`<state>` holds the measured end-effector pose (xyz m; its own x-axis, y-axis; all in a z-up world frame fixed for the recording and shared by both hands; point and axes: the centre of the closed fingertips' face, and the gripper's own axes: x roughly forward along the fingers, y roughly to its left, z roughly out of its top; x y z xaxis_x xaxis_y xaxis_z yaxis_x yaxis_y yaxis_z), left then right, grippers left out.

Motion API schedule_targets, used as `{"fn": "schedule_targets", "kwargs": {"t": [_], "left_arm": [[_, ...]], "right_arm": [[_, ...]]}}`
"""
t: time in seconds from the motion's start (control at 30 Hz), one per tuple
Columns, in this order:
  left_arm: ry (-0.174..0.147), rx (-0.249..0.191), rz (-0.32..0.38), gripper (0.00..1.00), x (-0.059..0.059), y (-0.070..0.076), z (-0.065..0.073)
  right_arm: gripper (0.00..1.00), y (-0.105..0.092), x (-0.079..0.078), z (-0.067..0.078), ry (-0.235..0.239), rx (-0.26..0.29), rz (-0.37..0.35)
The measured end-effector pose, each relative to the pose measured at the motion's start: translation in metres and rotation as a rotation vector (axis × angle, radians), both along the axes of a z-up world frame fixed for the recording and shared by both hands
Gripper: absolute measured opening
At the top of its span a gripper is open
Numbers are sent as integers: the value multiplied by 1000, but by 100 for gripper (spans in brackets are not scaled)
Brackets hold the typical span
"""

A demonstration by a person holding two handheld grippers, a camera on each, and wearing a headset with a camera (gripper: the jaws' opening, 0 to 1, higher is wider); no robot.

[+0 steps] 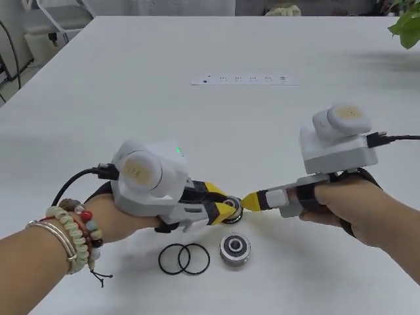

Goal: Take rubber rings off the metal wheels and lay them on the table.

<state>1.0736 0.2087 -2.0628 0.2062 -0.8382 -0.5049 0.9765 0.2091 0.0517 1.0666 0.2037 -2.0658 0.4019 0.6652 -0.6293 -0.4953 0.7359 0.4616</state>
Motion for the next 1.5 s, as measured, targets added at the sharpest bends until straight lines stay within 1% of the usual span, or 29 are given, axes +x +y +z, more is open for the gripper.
{"fn": "schedule_targets", "kwargs": {"t": [0.1,0.27,0.43,0.9,1.17,1.27,1.5], "left_arm": [[-2,1,0,8,0,0,0],[-4,0,1,8,0,0,0],[-4,-1,3,8,1,0,0],[0,-4,7,8,1,0,0],[1,-4,7,8,1,0,0],[1,-4,7,8,1,0,0],[1,-4,8,8,1,0,0]], "right_arm": [[0,1,0,1,-7,-7,5],[0,2,1,3,-4,15,-2],[0,4,1,3,-15,8,11],[0,5,2,4,-28,17,25],[0,6,1,3,-32,19,33],[0,7,1,4,-21,29,27],[0,8,0,5,-26,30,33]]}}
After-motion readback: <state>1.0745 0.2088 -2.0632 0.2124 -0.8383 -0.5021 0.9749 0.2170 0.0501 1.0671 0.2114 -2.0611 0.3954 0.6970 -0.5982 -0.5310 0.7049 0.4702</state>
